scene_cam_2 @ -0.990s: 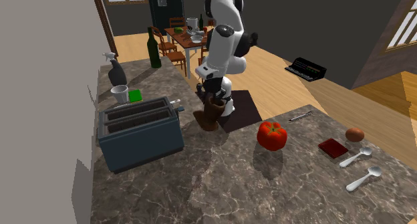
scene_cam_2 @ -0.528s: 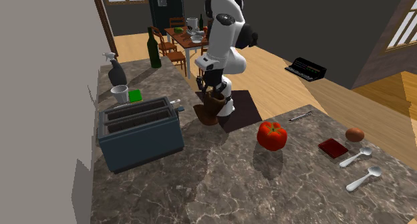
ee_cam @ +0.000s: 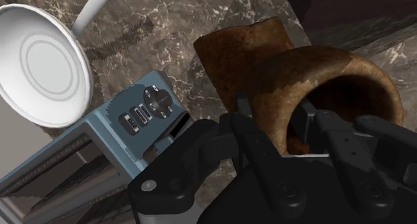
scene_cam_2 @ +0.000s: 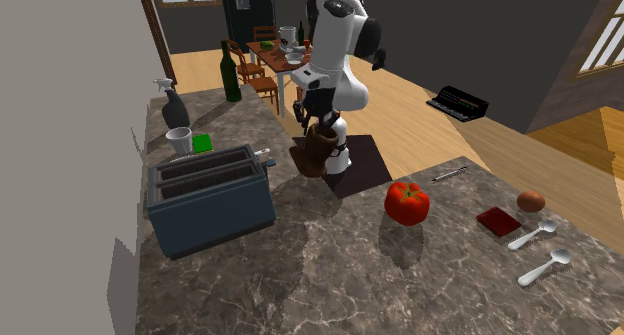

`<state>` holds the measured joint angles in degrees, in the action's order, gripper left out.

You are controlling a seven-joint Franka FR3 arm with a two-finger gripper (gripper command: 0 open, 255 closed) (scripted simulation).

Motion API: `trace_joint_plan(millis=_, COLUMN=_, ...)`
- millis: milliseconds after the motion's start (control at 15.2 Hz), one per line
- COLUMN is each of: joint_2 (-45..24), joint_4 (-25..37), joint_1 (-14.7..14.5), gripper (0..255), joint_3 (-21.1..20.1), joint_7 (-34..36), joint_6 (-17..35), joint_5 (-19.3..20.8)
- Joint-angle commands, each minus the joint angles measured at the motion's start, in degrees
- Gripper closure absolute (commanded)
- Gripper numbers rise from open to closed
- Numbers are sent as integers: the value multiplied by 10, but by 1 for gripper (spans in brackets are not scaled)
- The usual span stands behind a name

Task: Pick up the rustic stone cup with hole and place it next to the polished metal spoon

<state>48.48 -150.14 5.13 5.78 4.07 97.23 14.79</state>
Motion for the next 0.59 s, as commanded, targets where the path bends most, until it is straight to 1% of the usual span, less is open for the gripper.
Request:
trace_joint_plan(millis=0, joint_2=2, joint_4=16, joint_1=0, gripper=255, joint_3=-1, joint_7=-4, joint_6=-17, joint_5=-1)
trace_joint_plan(millis=528, joint_2=-5, joint_4=81, joint_1=-1, gripper=255, joint_3=-7, joint_7=-14, joint_6=-74, joint_5=-7)
